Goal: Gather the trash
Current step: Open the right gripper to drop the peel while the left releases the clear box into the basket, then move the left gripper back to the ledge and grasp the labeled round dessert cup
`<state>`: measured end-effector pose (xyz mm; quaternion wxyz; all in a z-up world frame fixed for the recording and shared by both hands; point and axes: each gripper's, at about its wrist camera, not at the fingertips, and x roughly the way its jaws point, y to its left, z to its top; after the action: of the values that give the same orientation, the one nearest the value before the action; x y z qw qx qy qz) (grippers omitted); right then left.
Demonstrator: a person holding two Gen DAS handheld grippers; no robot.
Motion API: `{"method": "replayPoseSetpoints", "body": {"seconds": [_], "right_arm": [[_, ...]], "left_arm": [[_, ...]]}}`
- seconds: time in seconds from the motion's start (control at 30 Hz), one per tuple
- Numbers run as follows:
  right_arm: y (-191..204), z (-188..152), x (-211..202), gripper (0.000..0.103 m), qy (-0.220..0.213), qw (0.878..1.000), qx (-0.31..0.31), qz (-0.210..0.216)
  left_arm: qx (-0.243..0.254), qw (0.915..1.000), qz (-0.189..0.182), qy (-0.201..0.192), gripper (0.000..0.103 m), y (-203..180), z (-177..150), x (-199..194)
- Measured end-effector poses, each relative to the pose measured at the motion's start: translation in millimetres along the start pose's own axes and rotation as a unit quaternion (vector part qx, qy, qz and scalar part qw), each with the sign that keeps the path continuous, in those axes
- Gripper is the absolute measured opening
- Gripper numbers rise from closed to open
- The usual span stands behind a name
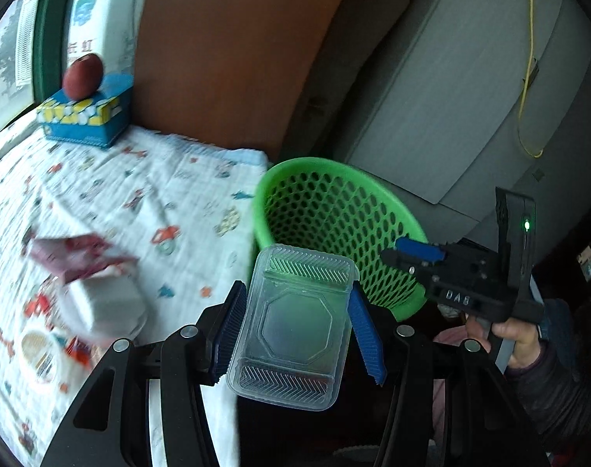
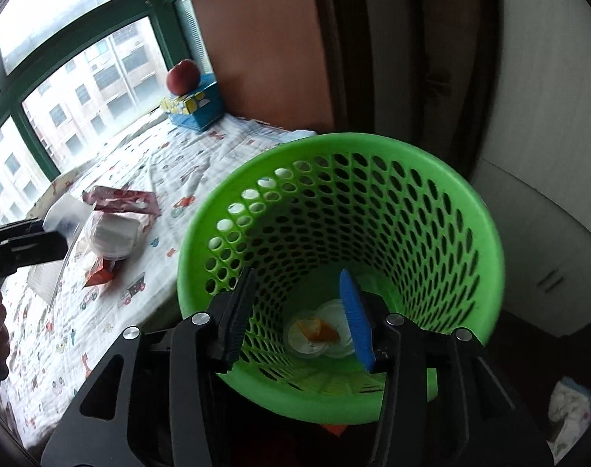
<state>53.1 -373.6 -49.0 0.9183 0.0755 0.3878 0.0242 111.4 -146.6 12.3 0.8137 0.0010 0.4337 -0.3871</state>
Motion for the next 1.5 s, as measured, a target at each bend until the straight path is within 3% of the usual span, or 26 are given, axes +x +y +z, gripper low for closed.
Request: {"method": "replayPoseSetpoints", "body": {"seconds": [0.13,0.6,0.8,0.9,1.1,1.37,1.5], "right_arm": [[-10,-6,-7,0.056,-0.004,1.0,0.016,-0.001],[-34,-34,-32,0.069,-0.017,0.999,0.047,-0.002],[-36,-41,-31,0.07,-0.013,0.998,0.055,0.003],[-36,-42,-30,0.07,-0.012,0.998,0.057,0.005],[-33,-45,-30,0.07,-0.011,0.998,0.059,0.01],[-16,-43,-32,0.073,-0.014,0.999,0.044,0.026],[-3,-39,-30,0.074,-0.014,0.999,0.034,0.035]], "left_arm": [[0.006,1.0,-0.005,0.005,0.052,-11,14,14],[0.014,0.9992,-0.015,0.034,0.052,-49,40,74],[0.009,0.999,-0.014,0.04,0.052,-56,42,90],[0.004,0.9991,-0.017,0.04,0.058,-57,41,94],[-0.016,0.999,-0.024,0.034,0.063,-51,38,93],[-0.009,0.9994,0.031,0.006,0.068,-40,18,55],[-0.03,0.9982,0.051,-0.012,0.072,-21,8,29]]}}
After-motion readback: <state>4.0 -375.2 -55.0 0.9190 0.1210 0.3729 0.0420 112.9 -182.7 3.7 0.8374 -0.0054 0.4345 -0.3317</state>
